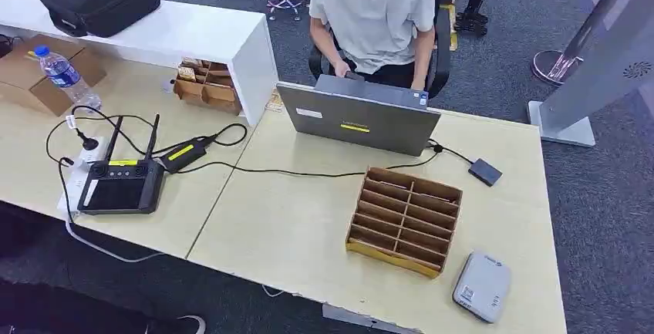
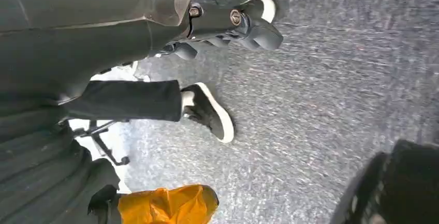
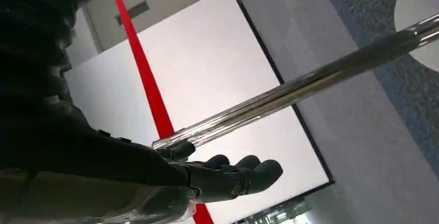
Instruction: Pass the card to the sensor for recognition and then transmit it.
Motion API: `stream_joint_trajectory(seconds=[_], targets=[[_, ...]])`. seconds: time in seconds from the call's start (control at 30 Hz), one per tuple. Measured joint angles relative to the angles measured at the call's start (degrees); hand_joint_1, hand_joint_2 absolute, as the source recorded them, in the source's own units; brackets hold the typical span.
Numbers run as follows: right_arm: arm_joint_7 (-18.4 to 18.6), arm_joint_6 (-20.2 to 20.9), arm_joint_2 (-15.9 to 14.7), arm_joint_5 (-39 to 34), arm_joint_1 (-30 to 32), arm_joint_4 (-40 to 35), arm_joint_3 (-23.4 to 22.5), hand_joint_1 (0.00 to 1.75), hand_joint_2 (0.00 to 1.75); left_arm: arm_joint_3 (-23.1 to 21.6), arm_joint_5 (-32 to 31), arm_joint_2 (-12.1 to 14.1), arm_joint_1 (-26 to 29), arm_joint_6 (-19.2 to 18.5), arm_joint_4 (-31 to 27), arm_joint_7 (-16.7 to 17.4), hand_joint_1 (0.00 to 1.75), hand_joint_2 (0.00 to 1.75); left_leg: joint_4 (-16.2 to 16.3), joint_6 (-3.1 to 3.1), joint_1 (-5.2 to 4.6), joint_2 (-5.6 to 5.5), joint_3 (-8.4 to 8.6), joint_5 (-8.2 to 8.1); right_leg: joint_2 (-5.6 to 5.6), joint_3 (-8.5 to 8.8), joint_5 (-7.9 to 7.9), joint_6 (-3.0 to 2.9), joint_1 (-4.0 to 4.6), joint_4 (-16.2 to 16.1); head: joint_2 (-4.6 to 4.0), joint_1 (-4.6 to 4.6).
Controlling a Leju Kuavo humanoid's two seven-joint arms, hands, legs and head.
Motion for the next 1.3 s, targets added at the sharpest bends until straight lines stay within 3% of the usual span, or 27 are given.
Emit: stream_joint_trajectory(seconds=[0.1,0.23,0.33,0.47,0.5,0.67,0.7,1.0,1.03,1.3], targets=[[-2.32,-1.89,1.68,-0.83,0.59,0.15,-1.62,0.0,1.75,0.02,0.22,-0.55,-0.28,0.22,0.0,0.57,0.0,1.75,-0.01,0.0,0.0,0.01,-0.01,0.0,0.0,0.0,0.0,0.0,0.0,0.01,0.0,0.0],[-8.23,-6.58,4.72,-6.22,0.92,-0.07,-7.98,0.0,1.75,0.87,1.29,-0.94,-0.25,1.07,0.0,0.59,0.0,1.75,-0.01,0.0,0.01,0.04,0.01,0.0,0.02,0.0,0.0,-0.01,0.01,0.0,0.0,0.02],[-12.54,-6.95,7.27,-10.12,1.38,-0.39,-14.61,0.0,1.75,1.64,1.75,-1.11,-0.21,1.49,0.0,0.63,0.0,1.75,-0.01,0.0,0.02,0.02,0.0,0.0,-0.01,0.0,-0.01,-0.02,0.01,0.01,0.0,0.02],[-15.63,-7.12,10.53,-11.15,2.32,-0.55,-21.15,0.0,1.75,2.88,2.56,-1.14,-0.22,2.38,0.0,1.2,0.0,1.75,-0.04,-0.01,0.05,0.03,0.0,0.0,0.02,0.0,-0.03,-0.05,0.05,0.01,0.0,-0.02],[-16.26,-7.06,11.58,-11.15,2.49,-0.53,-22.65,0.0,1.75,3.15,2.73,-1.11,-0.22,2.53,0.0,1.42,0.0,0.0,-0.04,-0.01,0.05,0.03,0.0,0.0,0.02,0.0,-0.05,-0.07,0.06,0.01,0.0,0.02],[-17.83,-6.14,15.8,-10.08,3.18,-0.85,-27.93,0.0,1.75,4.3,3.04,-1.11,-0.23,3.28,0.0,2.18,0.0,0.0,-0.05,-0.02,0.08,0.03,0.01,0.0,0.02,-0.01,-0.05,-0.08,0.08,0.01,0.0,0.0],[-17.92,-6.01,16.37,-10.01,3.33,-0.88,-28.52,0.0,1.75,4.33,3.04,-1.09,-0.23,3.39,0.0,2.29,0.0,1.75,-0.05,-0.02,0.08,0.03,0.01,0.0,0.01,0.0,-0.05,-0.08,0.08,0.01,0.0,0.0],[-16.81,-3.13,21.48,-7.55,4.84,-1.97,-36.06,0.0,1.75,5.77,2.82,-0.92,-0.25,5.31,0.0,6.71,0.0,1.75,-0.05,-0.04,0.12,0.04,0.0,-0.02,0.02,0.0,-0.06,-0.09,0.11,0.01,0.0,0.02],[-16.52,-2.64,21.86,-6.73,4.95,-2.01,-36.59,0.0,0.0,5.81,2.75,-0.83,-0.25,5.35,0.0,6.95,0.0,1.75,-0.05,-0.05,0.13,0.04,0.0,-0.02,0.03,0.0,-0.06,-0.09,0.12,0.01,0.0,0.0],[-15.45,-1.53,24.52,-2.71,5.36,-2.12,-38.23,0.0,0.0,6.32,2.62,-0.7,-0.24,5.33,0.0,6.73,0.0,1.75,-0.05,-0.05,0.15,0.05,0.0,-0.02,0.03,0.0,-0.06,-0.1,0.13,0.01,0.0,0.02]])
